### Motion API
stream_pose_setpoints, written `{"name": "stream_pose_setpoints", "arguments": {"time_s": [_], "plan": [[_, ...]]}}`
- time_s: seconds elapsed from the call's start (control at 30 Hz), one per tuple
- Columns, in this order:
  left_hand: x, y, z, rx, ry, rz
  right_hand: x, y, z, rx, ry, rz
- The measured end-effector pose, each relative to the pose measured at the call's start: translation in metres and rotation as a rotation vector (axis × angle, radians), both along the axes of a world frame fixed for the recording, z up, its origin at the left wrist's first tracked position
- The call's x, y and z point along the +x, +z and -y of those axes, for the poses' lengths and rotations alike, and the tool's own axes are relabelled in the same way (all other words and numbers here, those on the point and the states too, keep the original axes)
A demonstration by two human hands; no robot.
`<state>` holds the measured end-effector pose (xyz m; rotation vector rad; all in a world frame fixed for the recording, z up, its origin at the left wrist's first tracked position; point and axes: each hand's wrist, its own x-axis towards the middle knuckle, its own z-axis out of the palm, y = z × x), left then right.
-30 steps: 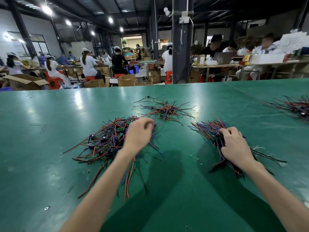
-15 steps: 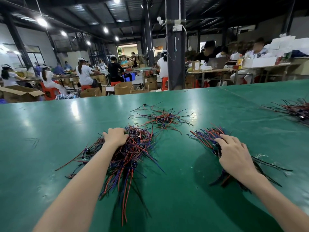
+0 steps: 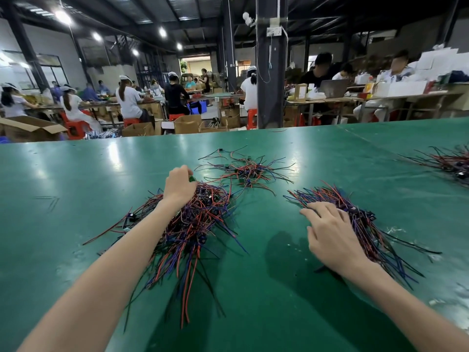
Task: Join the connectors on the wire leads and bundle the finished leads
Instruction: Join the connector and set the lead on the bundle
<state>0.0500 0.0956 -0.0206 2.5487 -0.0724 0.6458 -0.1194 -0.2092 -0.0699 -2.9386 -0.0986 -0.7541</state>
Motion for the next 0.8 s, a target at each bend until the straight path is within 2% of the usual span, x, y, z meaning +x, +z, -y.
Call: {"name": "stream_pose_setpoints", "arguments": {"time_s": [0.1, 0.27, 0.5, 0.57, 0.67, 0.8], "plan": [[-0.003, 0.003, 0.005, -0.025, -0.013, 0.106, -0.002, -0.004, -0.016, -0.027, 0.099, -0.055], [-0.017, 0.017, 0.015, -0.314, -0.059, 0.251, -0.002, -0.018, -0.047, -0.156, 0.325, -0.143], [-0.058, 0.071, 0.044, -0.717, -0.163, 0.503, 0.021, -0.013, -0.058, -0.232, 0.310, -0.160], [-0.071, 0.080, 0.055, -0.935, -0.263, 0.418, 0.029, -0.013, -0.059, -0.182, 0.296, -0.138], [-0.088, 0.065, 0.073, -1.190, -0.422, 0.110, 0.036, -0.014, -0.056, 0.044, 0.277, -0.068], [-0.100, 0.010, 0.100, -1.201, -0.380, -0.216, 0.034, -0.014, -0.044, 0.635, 0.349, -0.102]]}}
